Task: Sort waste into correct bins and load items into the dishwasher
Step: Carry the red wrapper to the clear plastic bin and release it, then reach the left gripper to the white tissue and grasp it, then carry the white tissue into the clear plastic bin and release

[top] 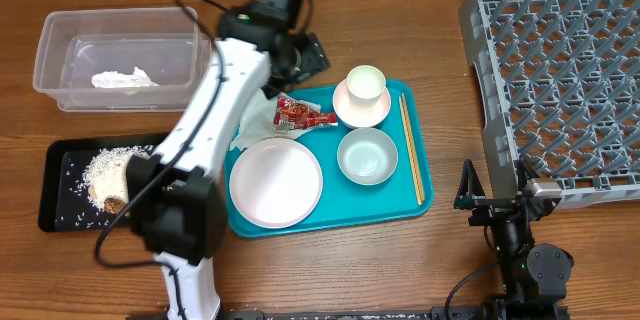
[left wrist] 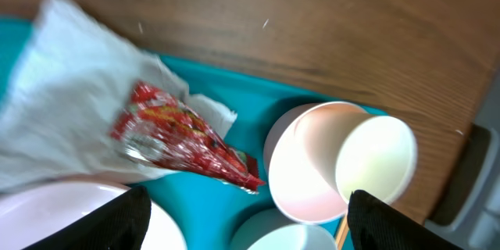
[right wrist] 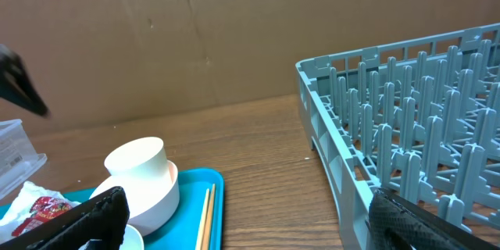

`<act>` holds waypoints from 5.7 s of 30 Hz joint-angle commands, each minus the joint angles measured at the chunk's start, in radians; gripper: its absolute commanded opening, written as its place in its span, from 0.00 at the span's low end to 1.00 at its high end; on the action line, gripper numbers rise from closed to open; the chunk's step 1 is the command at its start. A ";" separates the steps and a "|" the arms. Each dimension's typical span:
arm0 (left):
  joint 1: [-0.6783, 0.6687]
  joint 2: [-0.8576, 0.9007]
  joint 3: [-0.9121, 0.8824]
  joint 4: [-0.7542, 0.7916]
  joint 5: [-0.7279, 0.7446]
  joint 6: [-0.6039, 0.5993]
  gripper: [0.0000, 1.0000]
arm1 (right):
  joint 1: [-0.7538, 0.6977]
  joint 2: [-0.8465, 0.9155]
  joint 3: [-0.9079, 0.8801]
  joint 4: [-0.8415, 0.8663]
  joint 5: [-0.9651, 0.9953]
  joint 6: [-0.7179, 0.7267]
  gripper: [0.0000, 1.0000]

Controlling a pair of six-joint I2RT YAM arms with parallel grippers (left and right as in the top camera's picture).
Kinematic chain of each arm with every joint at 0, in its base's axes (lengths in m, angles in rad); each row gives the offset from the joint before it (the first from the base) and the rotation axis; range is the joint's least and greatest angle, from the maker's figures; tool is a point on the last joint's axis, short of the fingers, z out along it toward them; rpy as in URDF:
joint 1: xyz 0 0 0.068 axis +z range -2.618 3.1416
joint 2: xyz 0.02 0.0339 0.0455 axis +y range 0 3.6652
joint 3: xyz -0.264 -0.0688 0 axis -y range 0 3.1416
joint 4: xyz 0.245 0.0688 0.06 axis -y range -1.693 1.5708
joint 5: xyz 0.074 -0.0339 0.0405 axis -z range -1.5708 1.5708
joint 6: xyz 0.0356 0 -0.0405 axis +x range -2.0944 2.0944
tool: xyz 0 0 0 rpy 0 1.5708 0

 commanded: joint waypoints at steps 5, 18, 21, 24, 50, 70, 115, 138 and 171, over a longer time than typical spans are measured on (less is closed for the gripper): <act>-0.032 0.173 0.000 -0.003 -0.035 -0.273 0.82 | -0.004 -0.009 -0.010 0.003 0.009 -0.006 1.00; -0.032 0.285 0.000 0.005 -0.045 -0.311 0.67 | -0.004 -0.009 -0.010 0.003 0.009 -0.007 1.00; -0.032 0.286 0.000 0.004 -0.054 -0.317 0.54 | -0.004 -0.009 -0.010 0.003 0.009 -0.007 1.00; -0.032 0.287 0.000 0.001 -0.055 -0.317 0.31 | -0.004 -0.009 -0.010 0.003 0.009 -0.006 1.00; 0.145 -0.077 0.206 -0.126 -0.433 -0.129 0.04 | -0.004 -0.009 -0.010 0.003 0.009 -0.006 1.00; 0.558 0.064 0.205 0.102 -0.105 0.163 1.00 | -0.004 -0.009 -0.010 0.003 0.009 -0.007 1.00; 0.027 0.067 -0.290 0.092 -0.246 0.215 0.80 | -0.004 -0.009 -0.010 0.003 0.009 -0.006 1.00; 0.026 0.067 -0.463 0.261 -0.237 0.215 0.04 | -0.004 -0.009 -0.010 0.003 0.009 -0.006 1.00; 0.468 0.019 0.223 0.084 -0.504 0.215 0.05 | -0.004 -0.009 -0.010 0.003 0.009 -0.007 1.00</act>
